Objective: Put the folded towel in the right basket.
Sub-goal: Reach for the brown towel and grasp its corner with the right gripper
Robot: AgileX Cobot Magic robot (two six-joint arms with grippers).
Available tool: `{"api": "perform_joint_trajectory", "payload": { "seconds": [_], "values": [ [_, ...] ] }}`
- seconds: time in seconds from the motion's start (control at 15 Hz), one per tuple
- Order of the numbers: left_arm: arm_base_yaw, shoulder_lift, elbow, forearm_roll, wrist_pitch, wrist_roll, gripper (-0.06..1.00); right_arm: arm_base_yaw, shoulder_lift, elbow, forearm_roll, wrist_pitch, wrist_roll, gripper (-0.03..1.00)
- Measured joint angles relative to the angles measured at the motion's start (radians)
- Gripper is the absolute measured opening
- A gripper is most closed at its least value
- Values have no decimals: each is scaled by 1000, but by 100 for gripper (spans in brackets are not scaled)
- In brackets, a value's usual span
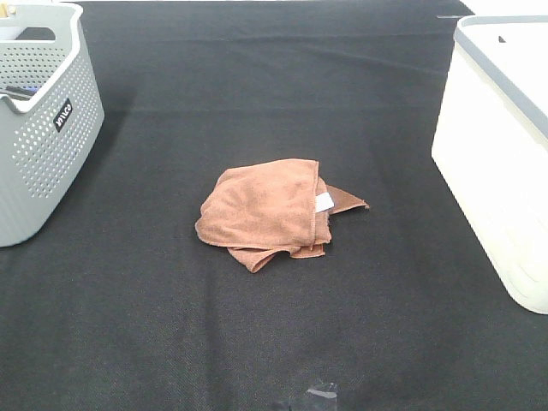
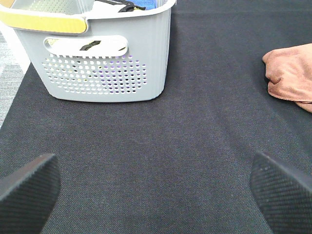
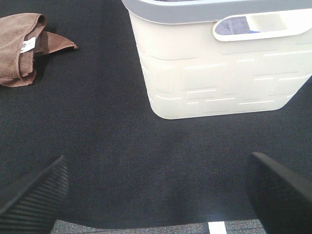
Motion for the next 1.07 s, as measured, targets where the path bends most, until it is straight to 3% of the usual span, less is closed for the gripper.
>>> {"api": "perform_joint_trajectory", "payload": {
  "seconds": [1.07],
  "values": [
    [0,0,0,0,0,0,99,0,0,0,0,0,0,94]
  ]
}}
